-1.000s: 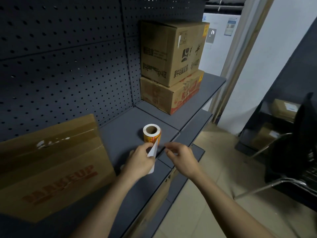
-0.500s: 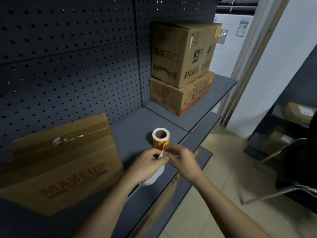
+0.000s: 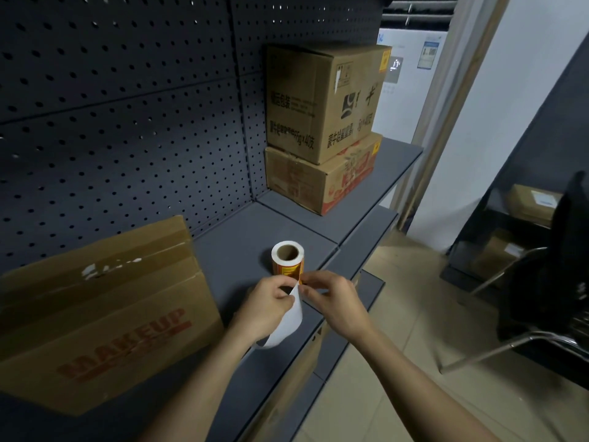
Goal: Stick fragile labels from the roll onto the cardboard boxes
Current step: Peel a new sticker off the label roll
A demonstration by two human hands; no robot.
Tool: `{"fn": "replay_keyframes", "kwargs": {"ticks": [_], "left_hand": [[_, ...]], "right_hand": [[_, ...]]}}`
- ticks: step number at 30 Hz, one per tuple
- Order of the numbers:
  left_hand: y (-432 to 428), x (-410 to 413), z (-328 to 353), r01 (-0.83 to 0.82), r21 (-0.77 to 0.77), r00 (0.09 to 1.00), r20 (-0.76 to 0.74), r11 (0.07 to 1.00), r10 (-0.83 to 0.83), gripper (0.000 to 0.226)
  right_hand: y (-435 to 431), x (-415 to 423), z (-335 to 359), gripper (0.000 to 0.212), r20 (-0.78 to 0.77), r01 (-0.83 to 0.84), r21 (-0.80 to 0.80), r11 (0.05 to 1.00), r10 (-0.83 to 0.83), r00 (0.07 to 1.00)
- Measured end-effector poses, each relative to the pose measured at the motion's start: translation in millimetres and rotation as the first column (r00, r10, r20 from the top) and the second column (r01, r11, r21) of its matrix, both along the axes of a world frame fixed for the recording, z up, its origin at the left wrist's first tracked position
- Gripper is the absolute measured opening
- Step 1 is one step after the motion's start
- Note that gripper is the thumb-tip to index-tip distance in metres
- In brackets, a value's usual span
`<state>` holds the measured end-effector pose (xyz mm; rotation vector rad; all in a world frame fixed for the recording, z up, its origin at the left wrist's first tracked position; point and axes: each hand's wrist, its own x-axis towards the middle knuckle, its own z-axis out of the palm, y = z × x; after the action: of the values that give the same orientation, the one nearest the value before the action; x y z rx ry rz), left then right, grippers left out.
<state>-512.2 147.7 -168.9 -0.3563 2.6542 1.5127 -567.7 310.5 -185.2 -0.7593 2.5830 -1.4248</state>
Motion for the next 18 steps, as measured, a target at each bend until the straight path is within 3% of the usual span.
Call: {"fn": "replay_keyframes", "kwargs": {"ticks": [8,18], "left_hand": [[-0.5,1.3,0.4,0.018,-0.020,0.997,-0.068,1.000,-0.019,0.030],[5.4,5.2,2.4,0.032,0.025,0.995,-0.093,0.999,-0.030,0.034]], "right_hand": [[3.9,3.1,-0.1,0.023,-0.047,0.003,0.002,1.000,-0.003,0.999],[9.7,6.8,0.5,0.018,0.050,0.000,-0.063,0.998,0.003,0.999]]}}
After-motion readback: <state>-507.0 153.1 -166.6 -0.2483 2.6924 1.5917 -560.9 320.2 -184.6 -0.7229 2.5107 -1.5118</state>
